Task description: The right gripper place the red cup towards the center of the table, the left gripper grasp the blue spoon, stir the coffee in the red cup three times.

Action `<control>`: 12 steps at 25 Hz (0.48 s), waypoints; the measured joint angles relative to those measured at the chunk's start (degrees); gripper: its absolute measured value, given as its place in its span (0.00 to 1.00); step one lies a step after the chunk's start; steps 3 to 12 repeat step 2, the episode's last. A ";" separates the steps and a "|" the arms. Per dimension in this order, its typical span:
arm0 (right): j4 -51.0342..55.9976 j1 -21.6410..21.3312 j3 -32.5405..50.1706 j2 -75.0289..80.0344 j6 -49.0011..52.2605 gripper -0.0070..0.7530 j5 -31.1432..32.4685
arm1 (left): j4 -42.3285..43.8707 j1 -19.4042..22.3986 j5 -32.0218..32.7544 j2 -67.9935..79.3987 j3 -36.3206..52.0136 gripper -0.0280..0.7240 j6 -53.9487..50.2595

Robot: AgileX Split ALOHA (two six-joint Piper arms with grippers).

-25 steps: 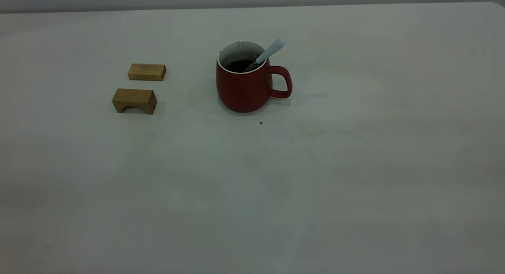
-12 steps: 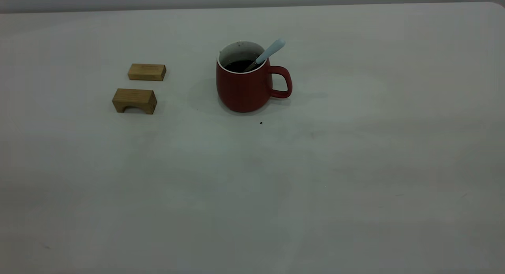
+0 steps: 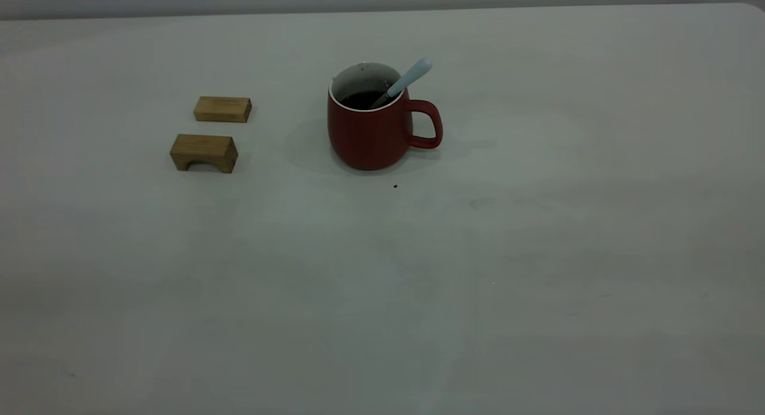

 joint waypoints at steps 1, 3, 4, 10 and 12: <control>0.00 0.00 0.00 0.00 0.00 0.50 0.00 | 0.00 0.00 0.00 0.00 0.00 0.51 0.00; 0.00 0.00 0.00 0.00 0.00 0.50 0.00 | 0.00 0.00 0.00 0.00 0.00 0.51 0.00; 0.00 0.00 0.00 0.00 0.00 0.50 0.00 | 0.00 0.00 0.00 0.00 0.00 0.51 0.00; 0.00 0.00 0.00 0.00 0.00 0.50 0.00 | 0.00 0.00 0.00 0.00 0.00 0.51 0.00; 0.00 0.00 0.00 0.00 0.00 0.50 0.00 | 0.00 0.00 0.00 0.00 0.00 0.51 0.00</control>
